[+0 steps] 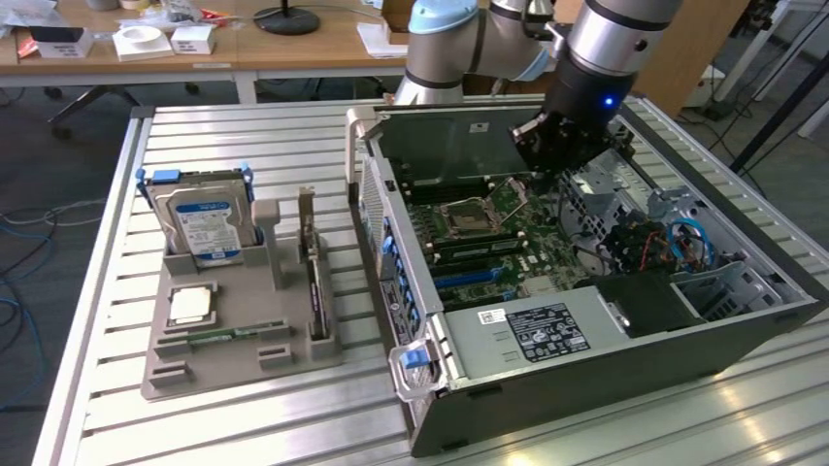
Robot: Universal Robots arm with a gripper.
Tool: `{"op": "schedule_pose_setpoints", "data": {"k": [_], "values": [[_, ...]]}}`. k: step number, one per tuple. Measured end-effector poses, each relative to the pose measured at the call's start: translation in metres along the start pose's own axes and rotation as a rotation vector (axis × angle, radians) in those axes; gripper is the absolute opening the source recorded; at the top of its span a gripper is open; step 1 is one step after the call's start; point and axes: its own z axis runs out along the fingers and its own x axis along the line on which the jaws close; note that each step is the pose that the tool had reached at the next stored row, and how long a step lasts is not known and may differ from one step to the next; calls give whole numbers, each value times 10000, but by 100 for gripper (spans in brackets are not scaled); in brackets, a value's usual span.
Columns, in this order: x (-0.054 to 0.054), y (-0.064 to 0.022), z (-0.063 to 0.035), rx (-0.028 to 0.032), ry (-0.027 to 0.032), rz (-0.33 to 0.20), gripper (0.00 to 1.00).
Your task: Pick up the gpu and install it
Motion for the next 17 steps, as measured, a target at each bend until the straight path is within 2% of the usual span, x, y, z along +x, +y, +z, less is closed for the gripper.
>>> {"op": "schedule_pose_setpoints", "data": {"k": [11,17], "values": [[492,-39,12,-3,-2,1,10],[507,-40,12,-2,0,0,10]]}}
